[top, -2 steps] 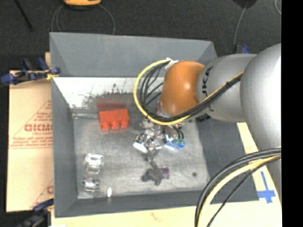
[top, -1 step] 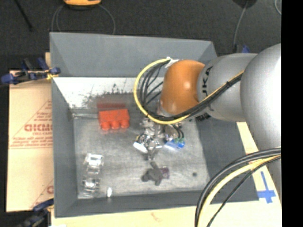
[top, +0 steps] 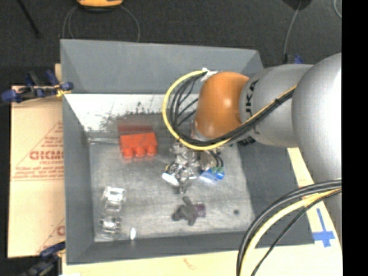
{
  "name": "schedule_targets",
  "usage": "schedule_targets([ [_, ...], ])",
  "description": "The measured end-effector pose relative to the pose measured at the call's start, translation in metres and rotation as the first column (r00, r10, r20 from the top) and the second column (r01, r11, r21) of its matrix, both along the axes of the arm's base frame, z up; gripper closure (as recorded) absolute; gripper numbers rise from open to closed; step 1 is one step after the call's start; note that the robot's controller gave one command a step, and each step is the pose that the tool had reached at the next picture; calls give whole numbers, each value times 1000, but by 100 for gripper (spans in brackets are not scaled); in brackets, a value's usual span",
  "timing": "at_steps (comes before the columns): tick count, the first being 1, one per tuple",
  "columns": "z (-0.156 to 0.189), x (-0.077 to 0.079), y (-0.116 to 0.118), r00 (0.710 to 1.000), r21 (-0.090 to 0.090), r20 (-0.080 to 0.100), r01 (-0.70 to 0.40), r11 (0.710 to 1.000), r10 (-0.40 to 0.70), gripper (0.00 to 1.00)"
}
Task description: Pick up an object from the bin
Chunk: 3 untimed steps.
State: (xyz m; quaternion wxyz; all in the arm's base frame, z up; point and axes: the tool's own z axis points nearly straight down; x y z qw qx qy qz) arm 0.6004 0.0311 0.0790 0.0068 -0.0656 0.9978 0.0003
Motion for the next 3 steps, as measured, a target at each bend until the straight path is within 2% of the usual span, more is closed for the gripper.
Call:
schedule_targets([
  [1,1,1,0,1000,0,4,1,1000,-1,100],
  [2,100,4,-1,1000,-2,-1,4,1000,-4,100],
  [3,109,6,-2,1000,-2,-7,6,1000,-6,100],
])
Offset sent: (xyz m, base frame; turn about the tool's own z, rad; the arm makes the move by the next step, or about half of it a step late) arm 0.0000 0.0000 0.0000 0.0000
